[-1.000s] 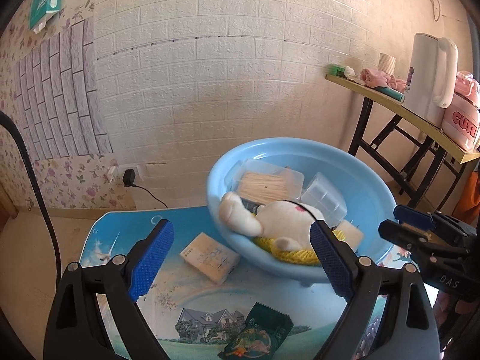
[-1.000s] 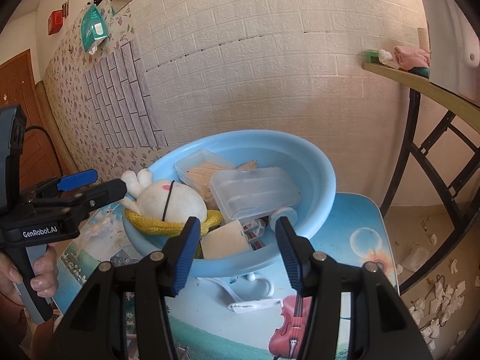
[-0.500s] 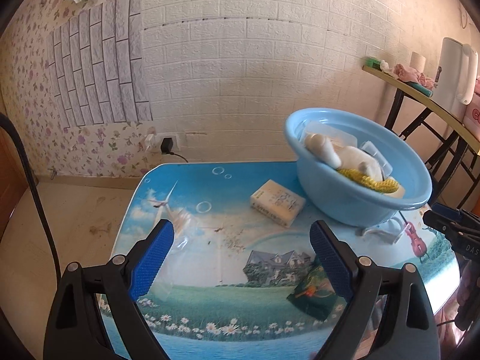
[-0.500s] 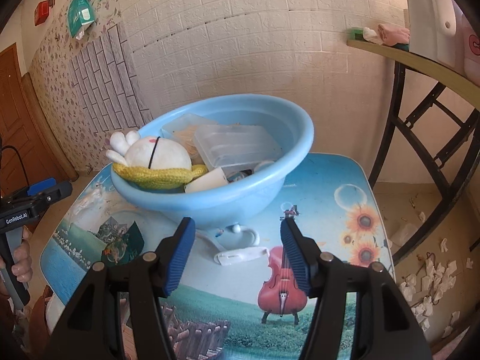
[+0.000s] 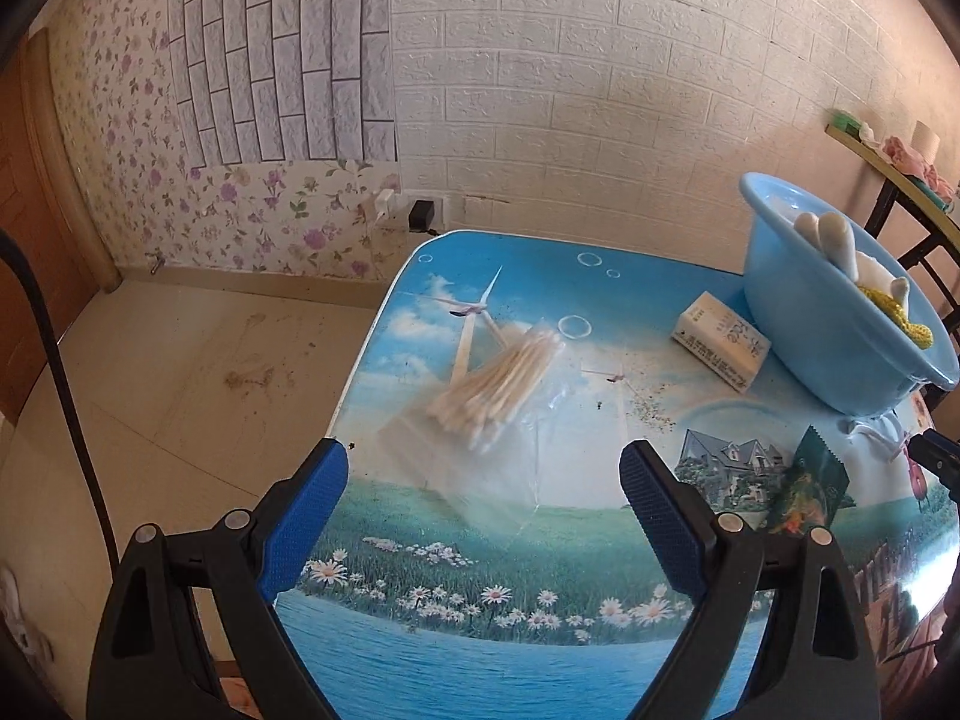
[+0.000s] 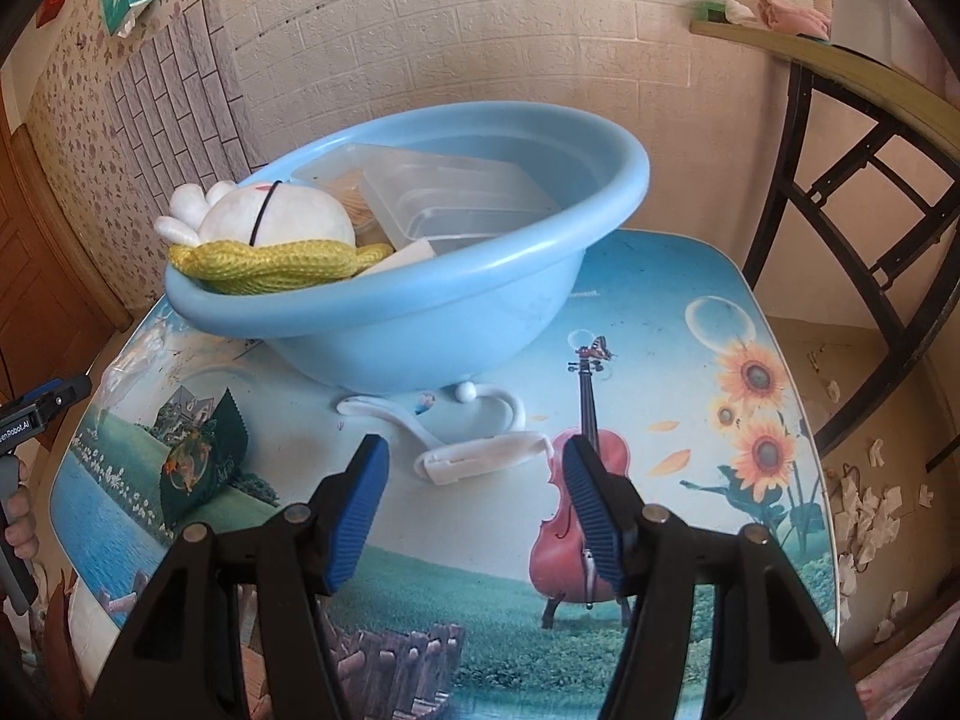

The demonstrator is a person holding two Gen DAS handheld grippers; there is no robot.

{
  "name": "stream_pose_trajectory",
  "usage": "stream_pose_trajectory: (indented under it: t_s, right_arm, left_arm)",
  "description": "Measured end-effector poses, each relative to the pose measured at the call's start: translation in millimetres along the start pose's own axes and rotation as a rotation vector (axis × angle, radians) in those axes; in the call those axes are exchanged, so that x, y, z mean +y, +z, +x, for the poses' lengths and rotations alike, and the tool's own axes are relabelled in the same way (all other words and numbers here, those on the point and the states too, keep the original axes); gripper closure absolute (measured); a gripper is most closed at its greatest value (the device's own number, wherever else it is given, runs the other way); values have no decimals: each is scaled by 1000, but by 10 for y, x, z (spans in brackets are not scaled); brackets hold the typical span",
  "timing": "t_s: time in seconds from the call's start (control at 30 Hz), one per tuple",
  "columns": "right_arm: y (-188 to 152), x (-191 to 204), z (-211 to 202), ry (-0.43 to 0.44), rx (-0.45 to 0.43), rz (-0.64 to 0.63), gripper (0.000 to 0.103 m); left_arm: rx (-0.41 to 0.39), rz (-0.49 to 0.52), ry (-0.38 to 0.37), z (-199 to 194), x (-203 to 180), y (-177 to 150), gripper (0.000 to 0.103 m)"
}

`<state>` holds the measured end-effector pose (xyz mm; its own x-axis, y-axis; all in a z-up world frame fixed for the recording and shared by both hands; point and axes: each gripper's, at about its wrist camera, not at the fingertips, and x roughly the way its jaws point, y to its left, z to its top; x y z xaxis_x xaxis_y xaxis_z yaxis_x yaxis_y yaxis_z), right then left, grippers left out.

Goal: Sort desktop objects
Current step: 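Grasp the cotton swab bag with the left tool while the right tool grasps the white hook piece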

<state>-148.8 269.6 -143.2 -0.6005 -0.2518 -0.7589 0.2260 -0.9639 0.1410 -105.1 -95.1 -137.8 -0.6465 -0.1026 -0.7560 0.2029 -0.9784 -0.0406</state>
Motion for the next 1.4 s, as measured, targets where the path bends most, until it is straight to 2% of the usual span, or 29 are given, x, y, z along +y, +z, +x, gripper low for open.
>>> stream_pose_trajectory:
  t_s: [0.07,0.43,0.63,0.67,0.73,0.77,0.83,0.93,1.03,1.4]
  right_arm:
    - [0,8,37,-2,8,2,31]
    - [79,113,283,-35,53,-32,31]
    - [131,91,351,-52,55,-48,31]
    - [131,98,349,-46,55,-50,31]
    - [113,117,328,-43,48,-61,36]
    - [99,137,316,-50,46,-73,43]
    - [72,153,293,-50,45,-85,46]
    - [21,154,243,-42,46,-85,48]
    - [-33,131,175,-42,49,-75,48]
    - [-181,78,-193,-38,17,-56,48]
  left_arm:
    - [9,8,-2,70,-11,15,11]
    - [94,25,-4,487,-60,139,11]
    - [102,45,-3,582,-93,144,10]
    - [98,53,-6,577,-105,138,12]
    - [67,75,-8,528,-143,120,36]
    - [60,87,-9,509,-162,110,38]
    - [48,115,-26,478,-189,97,58]
    - [40,125,-30,443,-223,67,67]
    - [45,113,-52,392,-238,35,71]
    - [54,112,-139,22,-394,-218,78]
